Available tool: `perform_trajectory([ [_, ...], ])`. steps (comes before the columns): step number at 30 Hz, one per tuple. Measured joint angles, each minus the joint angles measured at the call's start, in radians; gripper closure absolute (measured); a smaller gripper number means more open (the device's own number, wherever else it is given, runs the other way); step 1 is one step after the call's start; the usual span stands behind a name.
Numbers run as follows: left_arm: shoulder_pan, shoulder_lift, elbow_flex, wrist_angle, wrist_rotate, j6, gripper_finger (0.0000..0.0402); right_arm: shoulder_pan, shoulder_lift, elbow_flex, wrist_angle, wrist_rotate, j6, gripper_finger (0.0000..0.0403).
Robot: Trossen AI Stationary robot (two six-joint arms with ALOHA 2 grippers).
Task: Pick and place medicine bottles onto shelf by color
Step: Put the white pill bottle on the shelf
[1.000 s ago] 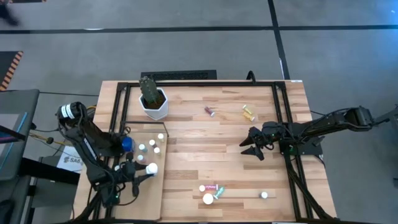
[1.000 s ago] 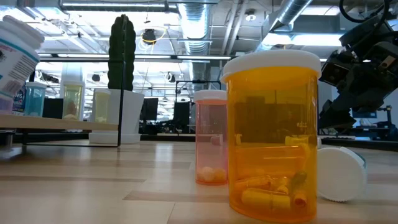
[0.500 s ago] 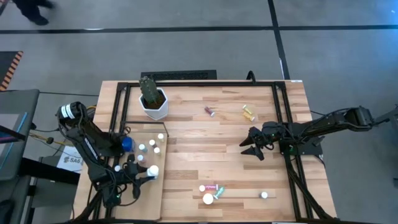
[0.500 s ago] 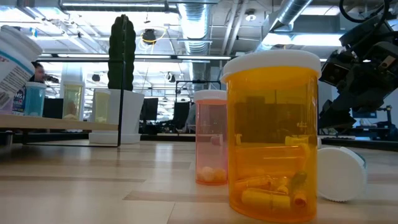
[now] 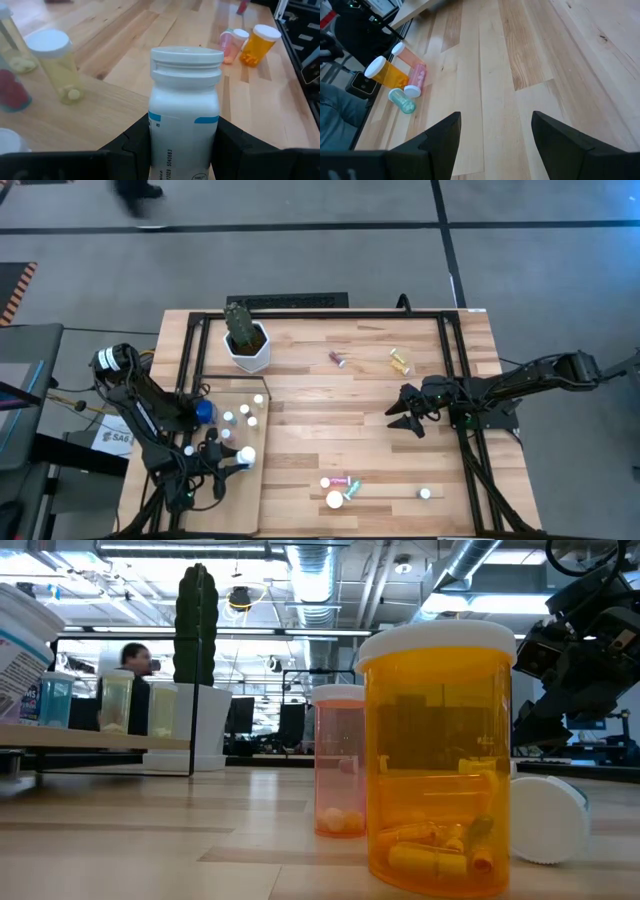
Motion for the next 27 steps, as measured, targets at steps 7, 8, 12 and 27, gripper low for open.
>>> perform_trajectory([
  [7, 0.0, -0.001, -0.05, 0.12, -0.02, 0.025, 0.0271, 0.0, 0.0, 0.0, 0.0, 0.0, 0.0, 0.0138],
  [8, 0.0, -0.002, -0.055, 0.129, -0.022, 0.03, 0.0271, 0.0, 0.0, 0.0, 0.0, 0.0, 0.0, 0.0138],
  [12, 0.0, -0.002, -0.056, 0.129, -0.02, 0.05, 0.0271, 0.0, 0.0, 0.0, 0.0, 0.0, 0.0, 0.0138],
  [27, 0.0, -0.001, -0.058, 0.119, 0.049, 0.055, 0.0226, 0.0, 0.0, 0.0, 0.0, 0.0, 0.0, 0.0138],
])
